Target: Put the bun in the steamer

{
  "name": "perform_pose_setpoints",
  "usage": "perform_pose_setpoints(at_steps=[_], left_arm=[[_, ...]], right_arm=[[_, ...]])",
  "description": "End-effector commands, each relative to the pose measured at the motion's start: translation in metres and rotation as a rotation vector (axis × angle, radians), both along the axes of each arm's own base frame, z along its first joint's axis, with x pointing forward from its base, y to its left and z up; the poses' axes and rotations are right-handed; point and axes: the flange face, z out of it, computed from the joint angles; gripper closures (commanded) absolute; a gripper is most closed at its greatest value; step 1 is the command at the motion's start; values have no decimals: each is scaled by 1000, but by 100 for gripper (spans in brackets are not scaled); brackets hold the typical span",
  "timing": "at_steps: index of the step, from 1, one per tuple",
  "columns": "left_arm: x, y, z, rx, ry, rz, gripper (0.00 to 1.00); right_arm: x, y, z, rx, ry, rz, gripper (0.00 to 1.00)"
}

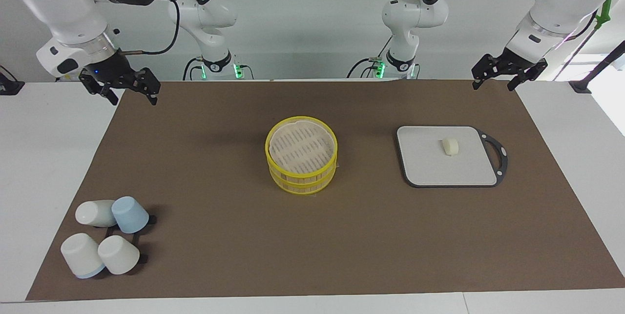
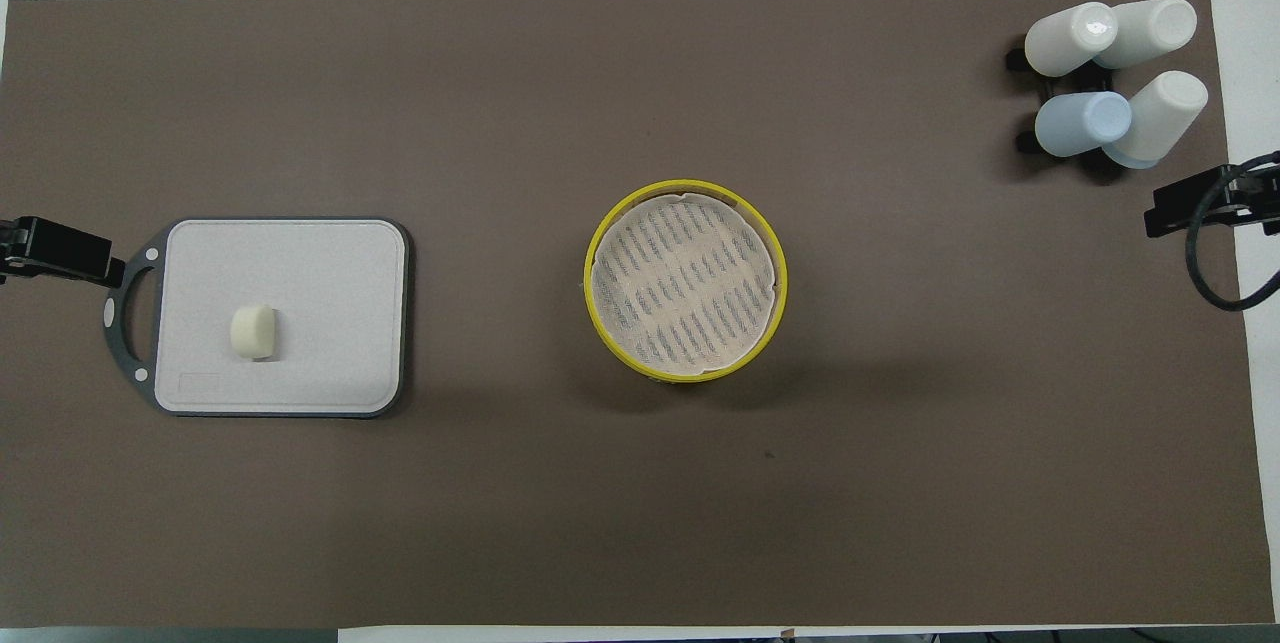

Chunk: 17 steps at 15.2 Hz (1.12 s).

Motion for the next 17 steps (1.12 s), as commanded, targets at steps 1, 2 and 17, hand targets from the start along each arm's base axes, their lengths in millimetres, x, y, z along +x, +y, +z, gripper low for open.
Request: perform_pose_setpoints(at_steps=[1, 2, 17], left_arm=[[-4, -2, -1, -11, -14, -6, 0], [-4, -3, -1, -11, -12, -7, 0], [-25, 8, -47, -15, -61, 5, 0]], right_arm=[[-1, -2, -2, 10, -8, 1, 0], [-1, -3, -1, 9, -11, 0, 0], [-5, 87, -24, 10, -57, 25, 0]])
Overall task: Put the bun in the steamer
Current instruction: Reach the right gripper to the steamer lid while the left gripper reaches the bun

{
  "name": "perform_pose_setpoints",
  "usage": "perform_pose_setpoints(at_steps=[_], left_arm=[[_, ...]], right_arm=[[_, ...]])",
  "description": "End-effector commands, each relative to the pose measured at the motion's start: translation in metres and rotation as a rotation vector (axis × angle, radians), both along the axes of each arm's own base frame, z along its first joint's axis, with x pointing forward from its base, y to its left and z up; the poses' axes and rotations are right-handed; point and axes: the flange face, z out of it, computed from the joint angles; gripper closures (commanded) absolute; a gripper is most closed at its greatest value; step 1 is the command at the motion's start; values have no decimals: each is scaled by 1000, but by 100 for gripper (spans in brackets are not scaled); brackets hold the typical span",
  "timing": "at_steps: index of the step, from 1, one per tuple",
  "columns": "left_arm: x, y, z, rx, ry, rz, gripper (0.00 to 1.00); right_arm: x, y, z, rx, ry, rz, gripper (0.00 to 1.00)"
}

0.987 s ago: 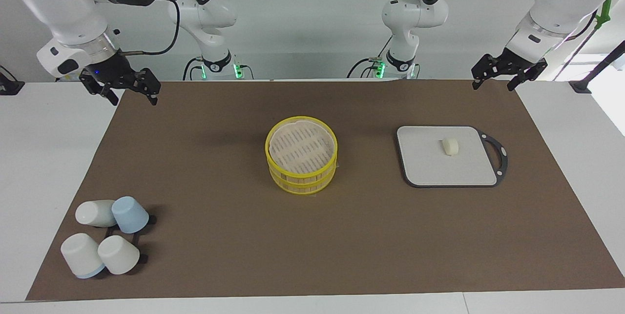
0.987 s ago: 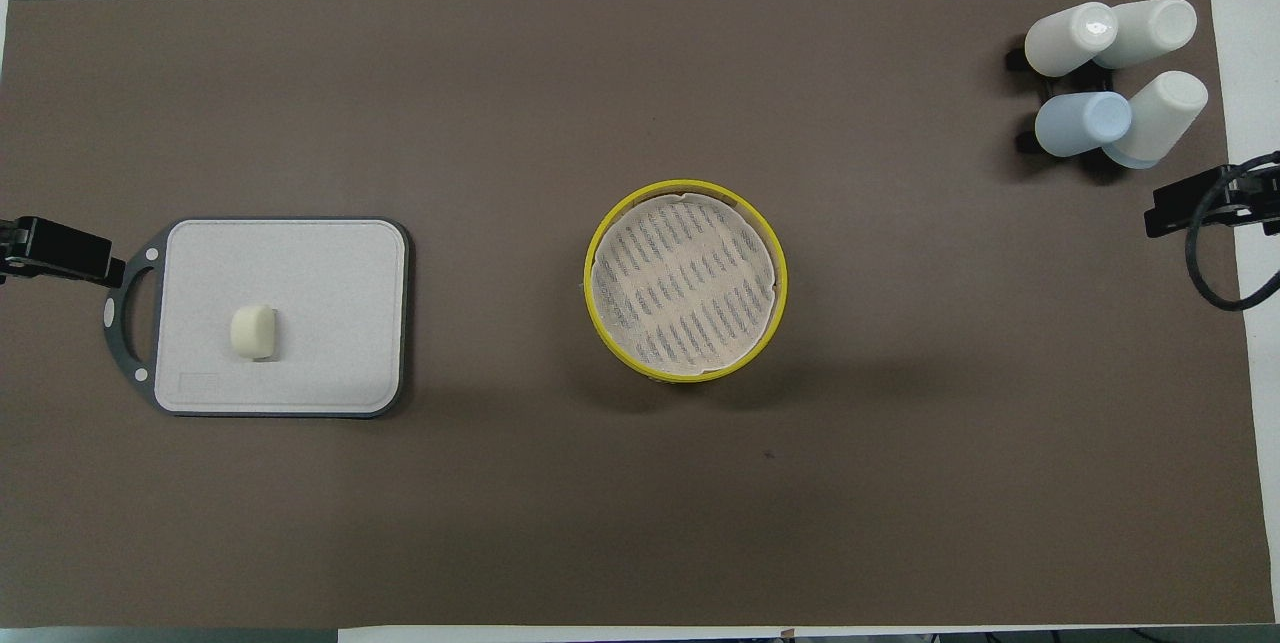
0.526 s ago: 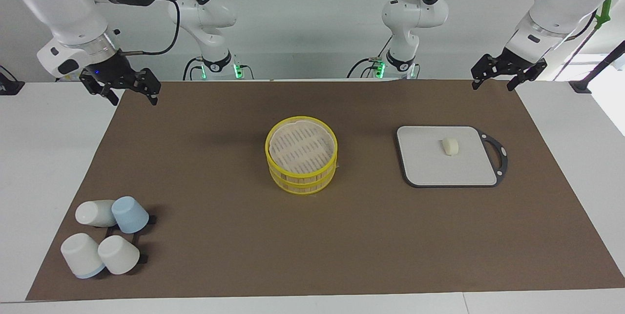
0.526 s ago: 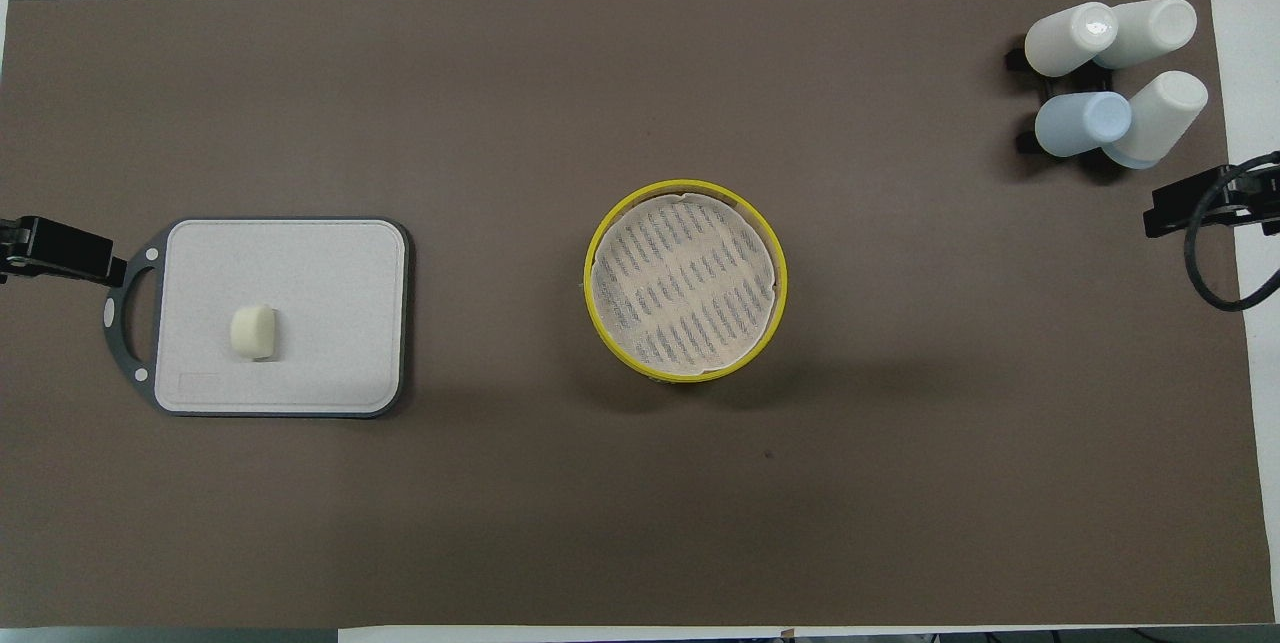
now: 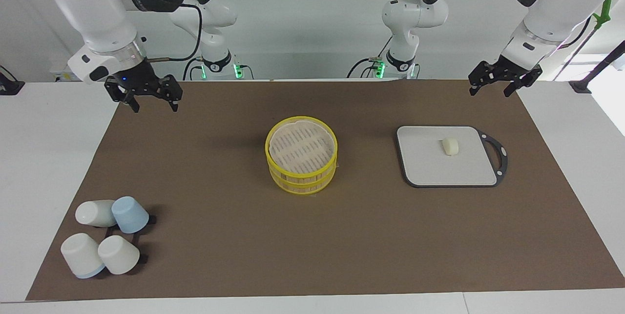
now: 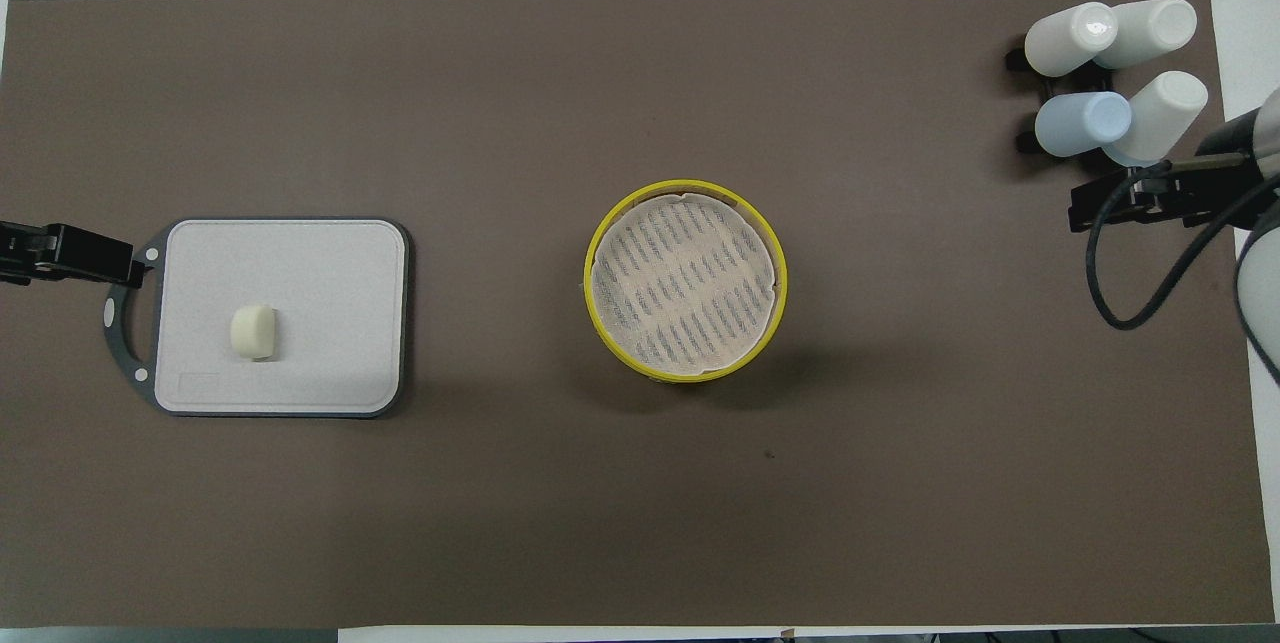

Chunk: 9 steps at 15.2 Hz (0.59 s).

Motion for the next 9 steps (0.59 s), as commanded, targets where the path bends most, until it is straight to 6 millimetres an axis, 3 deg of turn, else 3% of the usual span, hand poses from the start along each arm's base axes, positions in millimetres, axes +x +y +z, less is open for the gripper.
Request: perform_pose_setpoints(at_steps=[1, 5, 9], left_arm=[[-22, 5, -24, -13, -36, 0, 0], [-24, 16, -54, -13, -34, 20, 0], [-27, 15, -92, -12, -24, 22, 0]], right_arm=[[-9, 41, -9, 12, -7, -4, 0], [-11, 113, -22, 33, -53, 9, 0], [-10, 163, -41, 43, -71, 2, 0]])
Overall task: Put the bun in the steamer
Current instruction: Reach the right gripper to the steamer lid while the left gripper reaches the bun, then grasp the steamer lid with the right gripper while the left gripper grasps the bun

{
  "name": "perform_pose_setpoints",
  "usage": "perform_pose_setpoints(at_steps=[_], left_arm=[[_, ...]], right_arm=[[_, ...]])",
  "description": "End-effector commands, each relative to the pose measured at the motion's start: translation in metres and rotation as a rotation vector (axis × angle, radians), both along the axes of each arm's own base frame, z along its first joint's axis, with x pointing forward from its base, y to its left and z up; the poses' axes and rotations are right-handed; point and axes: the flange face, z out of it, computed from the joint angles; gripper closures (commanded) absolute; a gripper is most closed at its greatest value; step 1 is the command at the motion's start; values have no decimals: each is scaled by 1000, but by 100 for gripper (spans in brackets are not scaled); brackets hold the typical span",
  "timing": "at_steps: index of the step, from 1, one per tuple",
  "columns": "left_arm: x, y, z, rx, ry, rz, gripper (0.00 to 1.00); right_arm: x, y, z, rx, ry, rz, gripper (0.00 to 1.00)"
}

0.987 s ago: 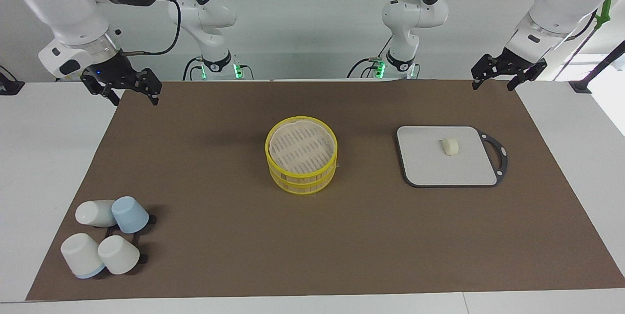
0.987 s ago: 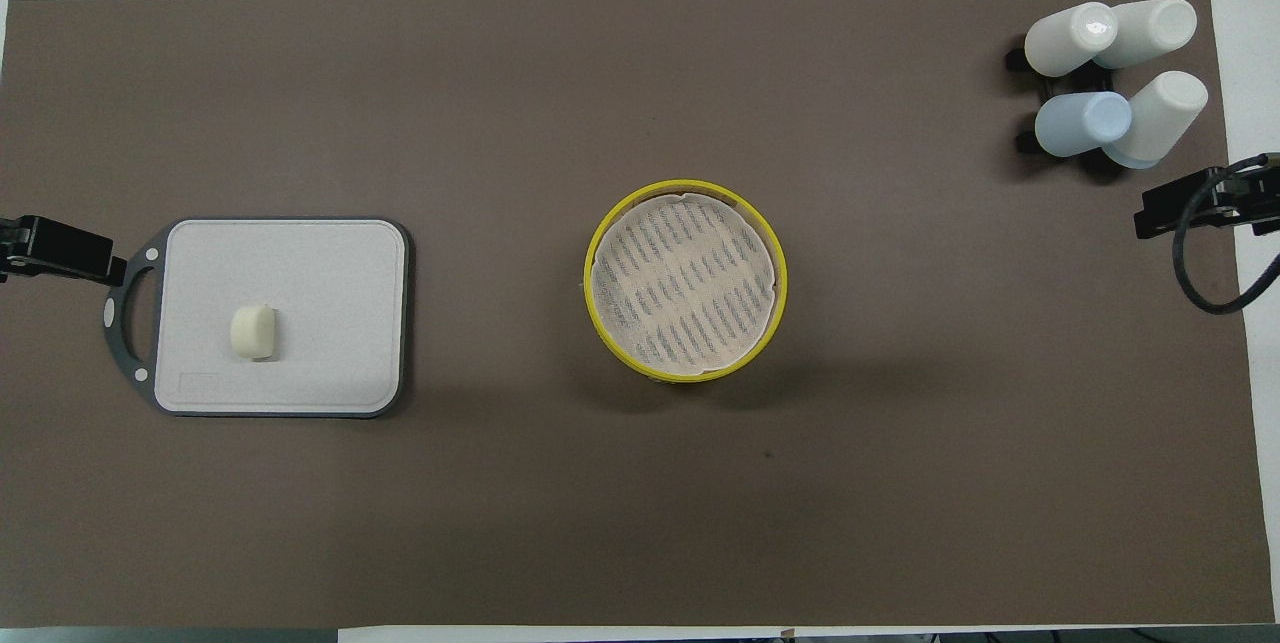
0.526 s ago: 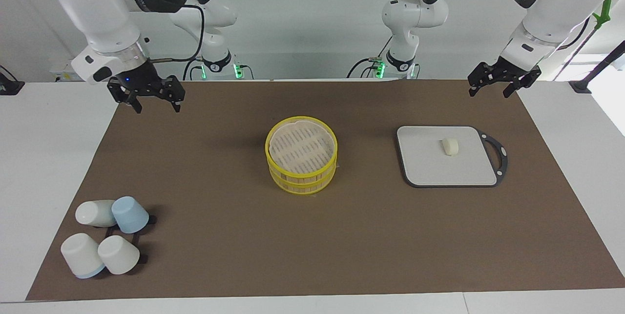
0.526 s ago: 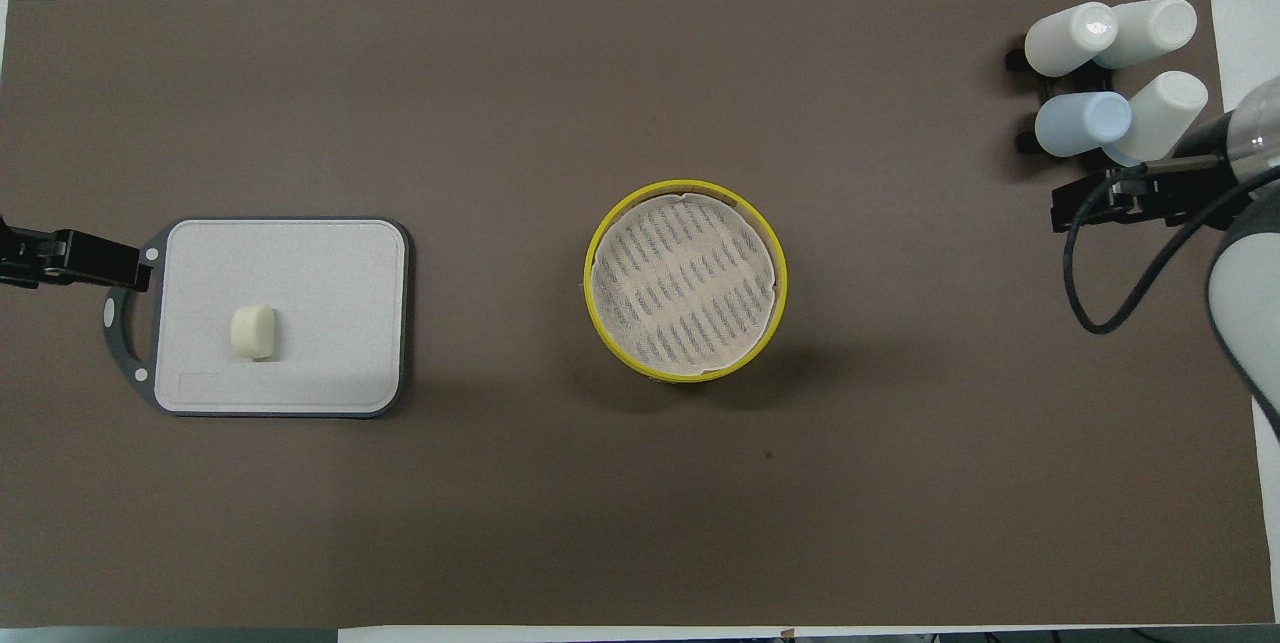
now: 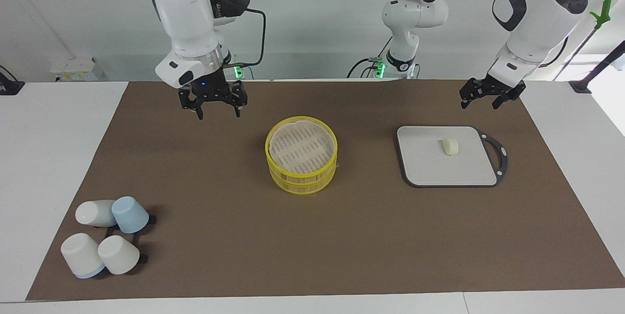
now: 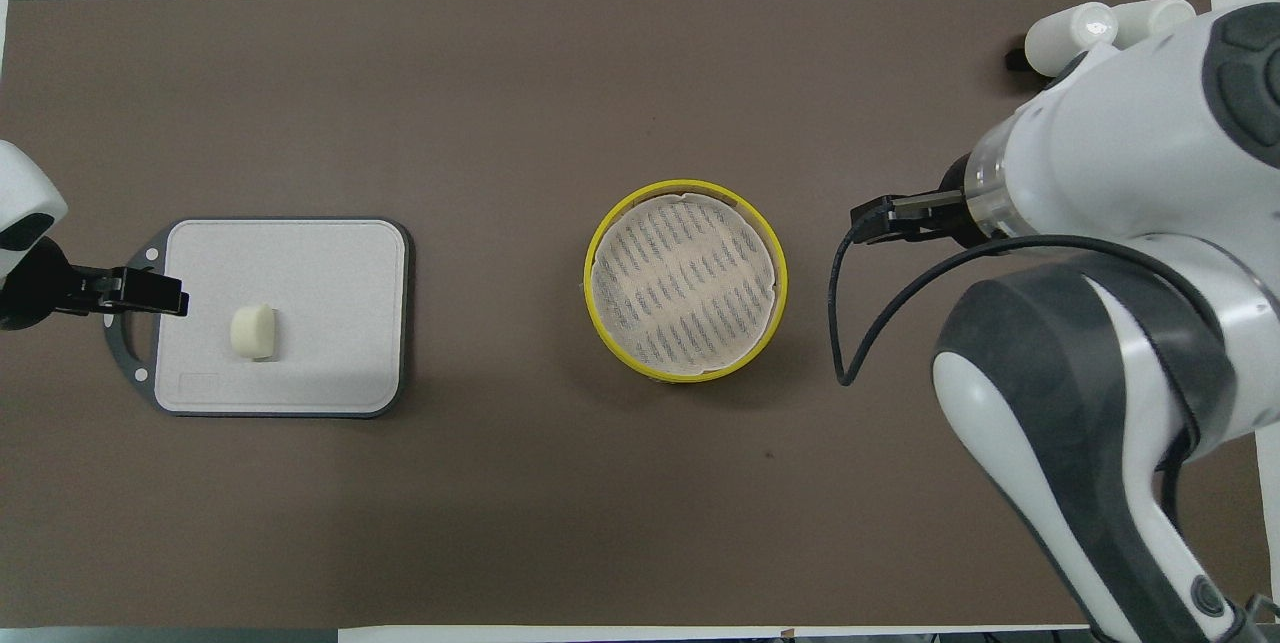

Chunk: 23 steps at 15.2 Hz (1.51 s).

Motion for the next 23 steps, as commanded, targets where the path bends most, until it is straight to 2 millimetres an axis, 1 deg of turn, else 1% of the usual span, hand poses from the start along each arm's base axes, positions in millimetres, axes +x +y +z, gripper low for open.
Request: perform_pose_setpoints(at_steps=[1, 3, 4, 6, 7, 8, 9, 10, 11, 12, 13, 14, 16, 17, 18, 19, 20, 21, 23], left_arm=[[-10, 3, -27, -8, -20, -2, 0], [-10, 4, -46, -7, -29, 1, 0], [-12, 3, -59, -7, -29, -2, 0], [-16, 3, -81, -6, -38, 1, 0], [-17, 3, -88, -5, -46, 2, 0], [-18, 3, -94, -5, -49, 0, 0], [-19, 3, -104, -4, -46, -5, 0], [-17, 3, -114, -4, -45, -26, 0], [-15, 2, -123, -4, -46, -53, 0], [-14, 3, -129, -3, -47, -70, 0], [-14, 2, -138, -3, -42, -84, 0], [-15, 3, -142, -3, -45, -91, 0], [-14, 3, -155, -1, -54, -97, 0], [-14, 3, -162, 0, -55, -96, 0], [-12, 3, -164, 1, -66, -98, 0], [-12, 11, -165, 3, -74, -87, 0], [-11, 19, -170, 4, -74, -91, 0], [-10, 22, -176, 5, -79, -108, 0], [-13, 26, -184, 7, -92, -100, 0]], right_arm=[[-2, 25, -12, 24, 8, -49, 0], [-9, 58, -17, 25, 18, -51, 0], [-14, 81, -18, 27, 20, -57, 0], [-9, 124, -21, 33, 21, -65, 0], [-4, 136, -23, 36, 17, -68, 0], [0, 152, -27, 42, 25, -71, 0], [-2, 171, -32, 55, 43, -78, 0], [-5, 191, -44, 59, 59, -90, 0], [-9, 207, -52, 61, 58, -92, 0], [-7, 213, -59, 56, 60, -96, 0], [-2, 216, -62, 61, 56, -98, 0], [1, 224, -65, 64, 55, -95, 0], [-6, 259, -88, 44, 62, -116, 0], [-4, 267, -100, 34, 64, -133, 0], [-1, 269, -106, 31, 66, -142, 0], [2, 270, -109, 36, 58, -150, 0], [3, 271, -107, 44, 47, -151, 0], [4, 271, -109, 44, 44, -150, 0], [4, 274, -112, 51, 36, -156, 0]])
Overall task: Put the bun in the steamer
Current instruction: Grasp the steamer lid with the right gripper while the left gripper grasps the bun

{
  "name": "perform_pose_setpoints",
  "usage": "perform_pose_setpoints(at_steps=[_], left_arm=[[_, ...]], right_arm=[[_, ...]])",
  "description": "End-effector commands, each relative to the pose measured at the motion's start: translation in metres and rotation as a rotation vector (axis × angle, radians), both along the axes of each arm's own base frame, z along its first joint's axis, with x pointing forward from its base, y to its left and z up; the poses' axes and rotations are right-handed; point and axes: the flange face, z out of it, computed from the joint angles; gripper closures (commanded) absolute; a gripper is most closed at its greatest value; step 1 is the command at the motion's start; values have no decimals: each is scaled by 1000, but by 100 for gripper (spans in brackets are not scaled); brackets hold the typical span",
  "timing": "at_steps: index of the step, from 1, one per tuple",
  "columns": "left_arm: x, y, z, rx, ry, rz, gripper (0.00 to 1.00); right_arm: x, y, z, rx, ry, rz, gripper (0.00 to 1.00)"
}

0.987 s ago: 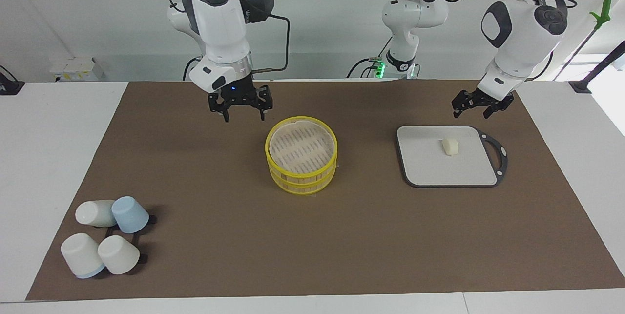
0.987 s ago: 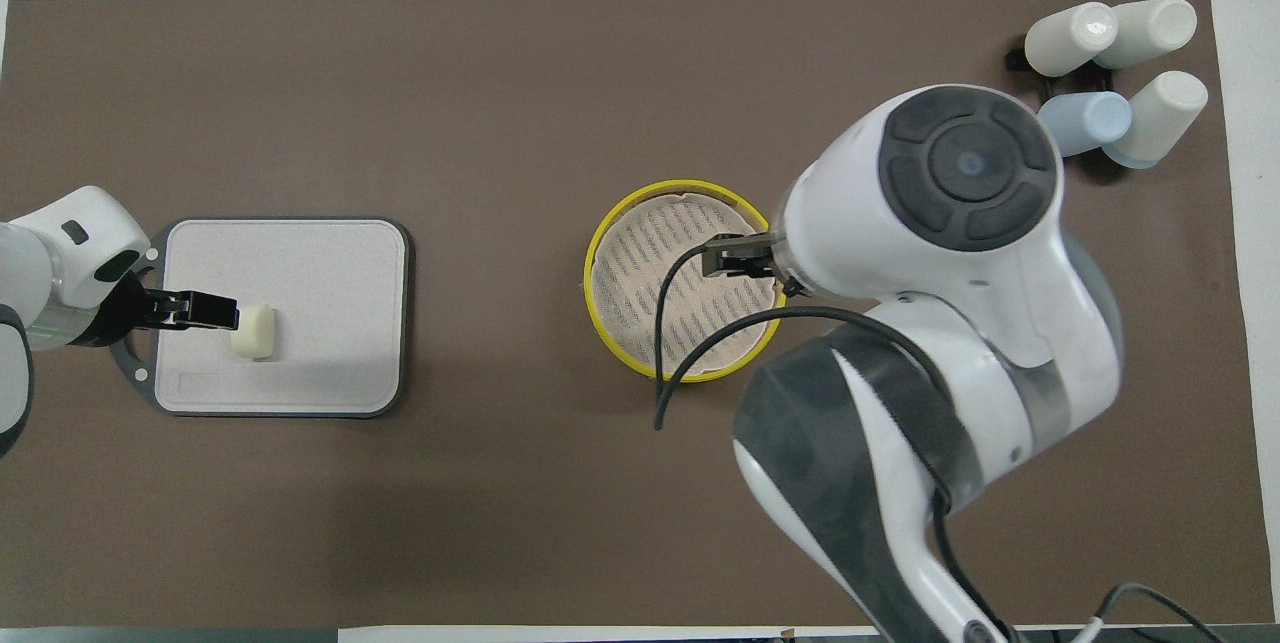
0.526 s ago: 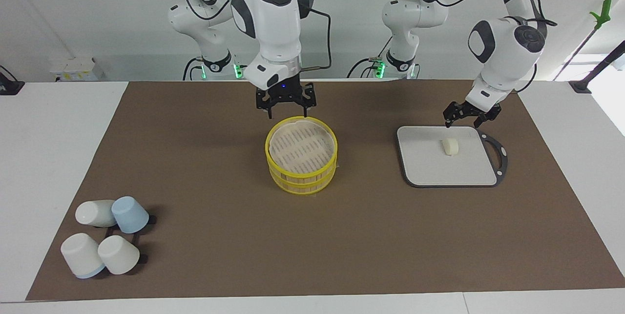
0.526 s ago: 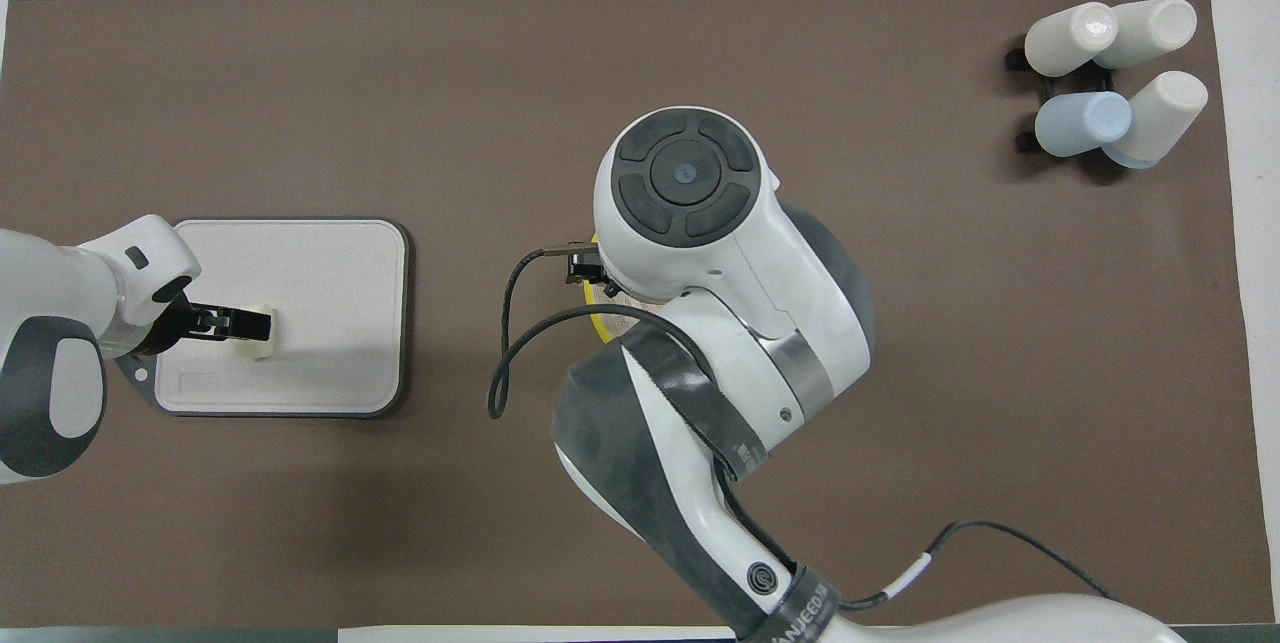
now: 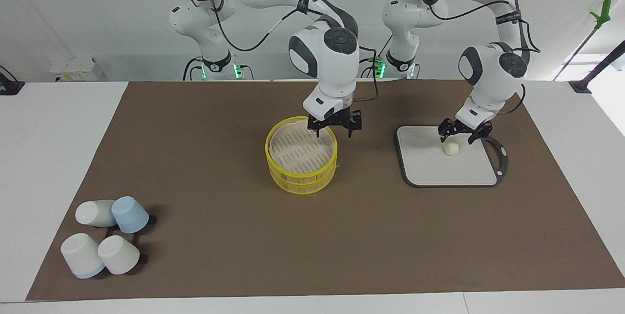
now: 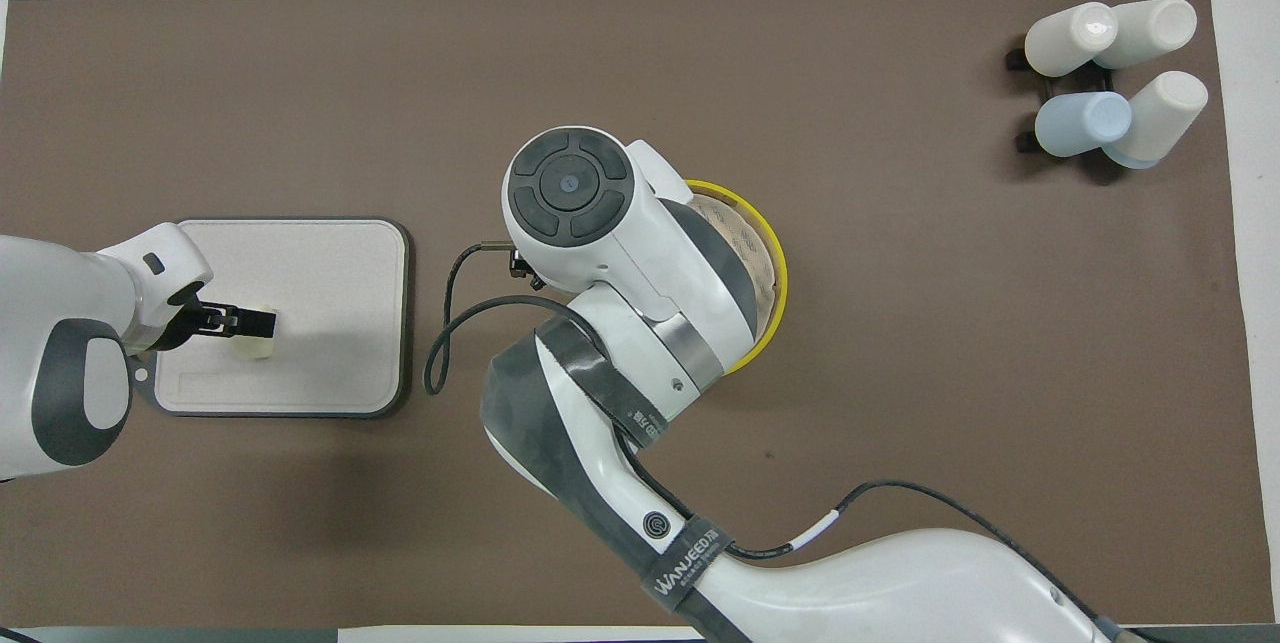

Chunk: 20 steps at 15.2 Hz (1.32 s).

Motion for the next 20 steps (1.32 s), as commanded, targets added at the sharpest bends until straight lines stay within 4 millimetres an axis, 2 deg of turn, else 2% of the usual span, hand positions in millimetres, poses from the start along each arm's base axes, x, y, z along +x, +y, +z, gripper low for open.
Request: perform_pose_setpoints(at_steps=[1, 5, 7, 11, 13, 14, 16, 19, 20], left_arm=[[-6, 7, -13, -3, -28, -7, 0], [-6, 4, -17, -9, -27, -1, 0], [-6, 1, -21, -8, -25, -4, 0], [-5, -1, -24, -7, -33, -7, 0], [-5, -1, -25, -8, -31, -6, 0], [-5, -1, -26, -7, -30, -7, 0], [-5, -1, -26, -7, -29, -7, 0], [-5, -2, -26, -7, -29, -9, 1], [-5, -2, -27, -8, -28, -7, 2]], right_arm=[[6, 3, 4, 13, -28, -22, 0], [6, 4, -14, -30, -10, -14, 1], [-1, 16, -23, -48, -16, 2, 2], [-4, 20, -25, -50, -31, 14, 4], [-6, 19, -35, -52, -30, 17, 5], [-8, 18, -39, -54, -27, 17, 7], [-9, 17, -41, -57, -26, 18, 16], [-10, 15, -48, -54, -26, 17, 18], [-9, 14, -47, -53, -24, 15, 27]])
